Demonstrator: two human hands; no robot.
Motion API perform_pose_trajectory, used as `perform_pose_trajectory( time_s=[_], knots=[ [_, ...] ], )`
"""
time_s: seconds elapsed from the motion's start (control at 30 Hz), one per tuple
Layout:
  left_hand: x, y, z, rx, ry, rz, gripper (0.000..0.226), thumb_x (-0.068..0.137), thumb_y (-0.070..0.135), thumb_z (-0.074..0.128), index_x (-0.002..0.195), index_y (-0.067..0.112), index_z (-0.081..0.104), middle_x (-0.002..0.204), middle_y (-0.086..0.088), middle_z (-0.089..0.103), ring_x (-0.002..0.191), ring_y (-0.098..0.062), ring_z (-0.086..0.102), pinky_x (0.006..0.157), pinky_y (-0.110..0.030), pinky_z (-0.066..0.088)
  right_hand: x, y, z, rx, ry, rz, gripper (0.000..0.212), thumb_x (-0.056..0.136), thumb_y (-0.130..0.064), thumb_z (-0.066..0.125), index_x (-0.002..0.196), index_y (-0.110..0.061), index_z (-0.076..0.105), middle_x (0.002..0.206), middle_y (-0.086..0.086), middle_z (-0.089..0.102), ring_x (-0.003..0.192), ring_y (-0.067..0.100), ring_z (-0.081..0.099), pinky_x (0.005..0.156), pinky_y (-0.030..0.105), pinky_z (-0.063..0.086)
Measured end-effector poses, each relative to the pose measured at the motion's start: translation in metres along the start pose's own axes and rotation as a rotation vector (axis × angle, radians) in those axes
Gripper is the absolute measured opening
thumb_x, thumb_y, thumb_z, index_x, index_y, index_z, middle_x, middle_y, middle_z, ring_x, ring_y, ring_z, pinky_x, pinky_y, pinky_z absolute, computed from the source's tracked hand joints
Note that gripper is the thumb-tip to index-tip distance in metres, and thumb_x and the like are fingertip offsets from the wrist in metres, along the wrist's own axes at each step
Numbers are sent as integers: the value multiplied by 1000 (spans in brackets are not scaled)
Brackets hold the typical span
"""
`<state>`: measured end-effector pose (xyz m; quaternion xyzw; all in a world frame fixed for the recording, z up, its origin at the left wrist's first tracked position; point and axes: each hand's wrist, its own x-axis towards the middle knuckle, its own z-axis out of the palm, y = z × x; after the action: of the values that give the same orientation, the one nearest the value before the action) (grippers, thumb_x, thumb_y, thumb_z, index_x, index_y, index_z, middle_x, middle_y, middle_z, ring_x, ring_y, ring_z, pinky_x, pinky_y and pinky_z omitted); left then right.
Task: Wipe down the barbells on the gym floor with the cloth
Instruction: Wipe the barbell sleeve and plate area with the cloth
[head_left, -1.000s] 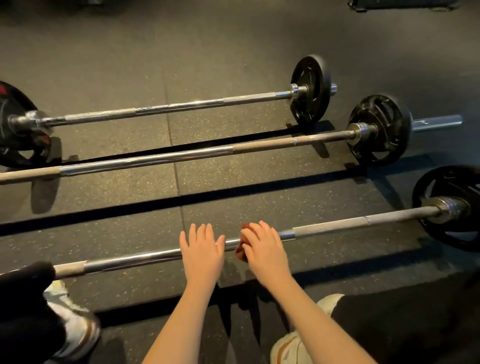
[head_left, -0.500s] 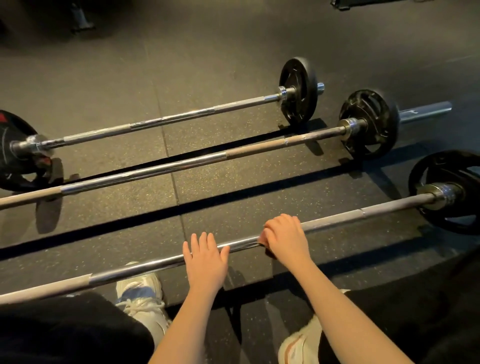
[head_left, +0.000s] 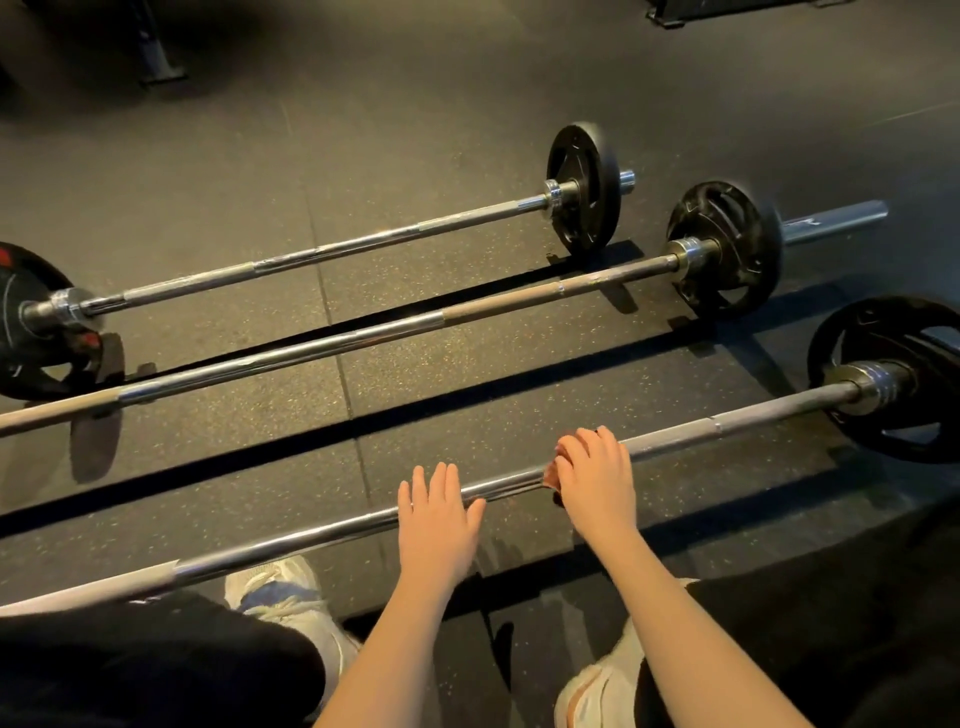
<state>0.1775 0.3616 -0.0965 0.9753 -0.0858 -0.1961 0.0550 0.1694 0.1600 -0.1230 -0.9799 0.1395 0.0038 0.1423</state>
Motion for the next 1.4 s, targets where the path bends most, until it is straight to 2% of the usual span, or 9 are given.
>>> perform_pose_trajectory(
  time_s=[0.23, 0.47, 0.63, 0.7, 0.83, 0.93, 1.03, 1.23, 1.4],
  knots=[
    [5, 21, 5, 61, 28, -13, 68, 100, 55, 17, 154, 13, 7, 161, -4, 9, 148, -27, -1, 117, -52, -4, -10, -12, -6, -11, -77, -214, 31, 100, -31, 44, 128, -26, 56, 138, -6, 50, 138, 21, 34, 118, 45, 16],
    [8, 25, 4, 67, 49, -35, 71, 100, 56, 18, 153, 9, 9, 161, -9, 9, 148, -30, 1, 119, -48, -2, -10, -12, 4, 8, 9, 74, 29, 97, -29, 49, 124, -21, 58, 141, 2, 50, 139, 29, 35, 118, 48, 25],
    [8, 32, 4, 78, 59, -50, 72, 100, 55, 19, 152, 7, 10, 160, -10, 12, 148, -31, 1, 119, -46, -3, 0, 6, -13, -31, -58, -248, 23, 97, -31, 47, 115, -25, 61, 120, -7, 58, 117, 18, 50, 105, 35, 36],
    [8, 32, 3, 81, 74, -40, 71, 101, 54, 19, 152, 6, 9, 160, -10, 11, 148, -31, 1, 119, -46, -3, 18, 28, -22, -27, -69, -182, 21, 97, -35, 42, 107, -28, 59, 109, -11, 58, 108, 17, 51, 95, 32, 37],
    [8, 42, 5, 65, 82, 75, 66, 103, 48, 21, 153, 8, 6, 161, -8, 11, 149, -28, 1, 120, -45, -1, 2, 4, -6, 53, 16, 90, 28, 99, -31, 43, 119, -23, 59, 129, -6, 54, 132, 22, 40, 114, 44, 31],
    [9, 54, 8, 26, 80, 117, 68, 102, 50, 23, 153, 10, 7, 161, -8, 11, 148, -29, 1, 120, -45, -1, -15, -9, -4, 35, -15, -47, 32, 100, -28, 45, 130, -21, 56, 143, -4, 48, 141, 22, 32, 120, 42, 19],
    [12, 54, 10, 44, 85, 136, 69, 101, 51, 23, 153, 10, 5, 161, -7, 10, 148, -28, 2, 119, -45, -1, 11, 27, -23, -8, -77, -182, 26, 100, -33, 43, 120, -27, 57, 123, -10, 56, 123, 15, 45, 110, 34, 27],
    [14, 54, 11, 31, 66, 139, 70, 101, 53, 23, 153, 9, 7, 161, -8, 11, 148, -28, 3, 119, -46, -1, 5, 18, -7, 130, 20, 166, 39, 100, -32, 43, 137, -21, 48, 145, -2, 44, 144, 24, 25, 120, 45, 20],
    [16, 57, 10, 46, 50, 115, 71, 100, 54, 21, 153, 9, 6, 161, -8, 9, 148, -28, 2, 119, -47, -1, 4, 25, -21, 22, -72, -133, 29, 100, -31, 42, 125, -25, 56, 131, -9, 53, 130, 18, 41, 111, 36, 31]
  ],
)
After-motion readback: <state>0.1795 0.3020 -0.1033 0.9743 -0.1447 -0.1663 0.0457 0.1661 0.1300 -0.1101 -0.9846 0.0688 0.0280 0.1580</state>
